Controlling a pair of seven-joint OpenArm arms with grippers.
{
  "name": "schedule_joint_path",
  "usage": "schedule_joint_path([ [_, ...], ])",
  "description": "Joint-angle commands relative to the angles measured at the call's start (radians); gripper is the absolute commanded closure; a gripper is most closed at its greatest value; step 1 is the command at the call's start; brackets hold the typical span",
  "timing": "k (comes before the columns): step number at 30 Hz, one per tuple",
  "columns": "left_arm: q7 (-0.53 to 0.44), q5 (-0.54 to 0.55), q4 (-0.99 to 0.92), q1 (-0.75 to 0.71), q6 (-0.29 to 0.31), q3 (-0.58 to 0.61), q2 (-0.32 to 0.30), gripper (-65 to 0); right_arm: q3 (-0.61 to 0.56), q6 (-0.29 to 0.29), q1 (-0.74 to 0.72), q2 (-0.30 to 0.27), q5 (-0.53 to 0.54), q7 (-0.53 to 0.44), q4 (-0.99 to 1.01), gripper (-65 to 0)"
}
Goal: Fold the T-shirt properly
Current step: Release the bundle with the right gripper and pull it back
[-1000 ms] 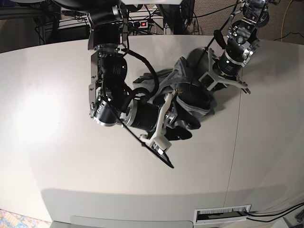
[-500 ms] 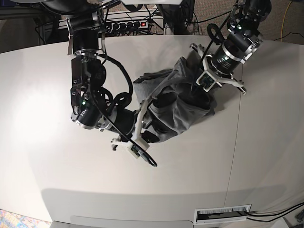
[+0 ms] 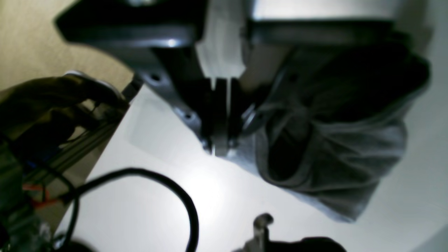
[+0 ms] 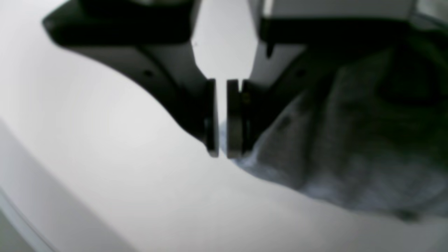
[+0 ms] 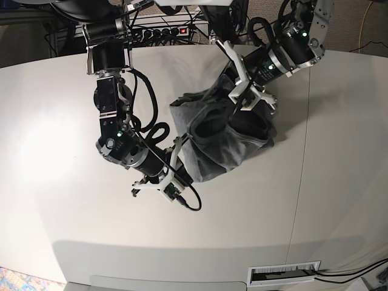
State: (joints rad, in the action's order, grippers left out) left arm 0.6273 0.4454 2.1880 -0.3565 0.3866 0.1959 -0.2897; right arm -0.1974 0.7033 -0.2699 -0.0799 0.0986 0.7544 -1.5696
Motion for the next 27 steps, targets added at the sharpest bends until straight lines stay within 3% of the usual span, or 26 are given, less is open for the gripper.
schedule_joint_path([
  [1,-0.026,0.037,0.003,-0.001,0.006,-0.002,0.011,0.0,0.002,-0.005,-0.039,0.005,-0.004,-0.051,0.013,-4.2],
  [8,-0.083,-0.006,-0.09,-0.001,0.053,-0.002,0.043,0.0,0.002,-0.005,-0.119,0.023,-0.022,-0.263,0.18,-4.2],
  [13,-0.181,-0.093,-0.23,0.0,0.052,-0.002,0.043,0.0,0.002,-0.005,-0.171,0.071,-0.113,-0.267,0.291,-4.2],
  [17,-0.195,-0.182,-0.272,0.005,0.052,-0.003,0.042,0.0,0.002,-0.005,-0.179,0.099,-0.142,-0.276,0.37,-4.2],
  [20,-0.195,-0.27,-0.272,0.005,0.052,-0.003,0.04,0.0,0.002,-0.005,-0.178,0.099,-0.145,-0.219,0.387,-4.2],
  [23,-0.195,-0.367,-0.272,0.005,0.035,-0.003,0.028,0.0,0.002,-0.005,-0.178,0.098,-0.117,-0.067,0.387,-3.9],
  [27,-0.228,-0.457,-0.272,0.005,-0.045,-0.003,-0.027,0.0,0.002,-0.005,-0.174,0.067,0.054,0.116,0.387,-0.8],
])
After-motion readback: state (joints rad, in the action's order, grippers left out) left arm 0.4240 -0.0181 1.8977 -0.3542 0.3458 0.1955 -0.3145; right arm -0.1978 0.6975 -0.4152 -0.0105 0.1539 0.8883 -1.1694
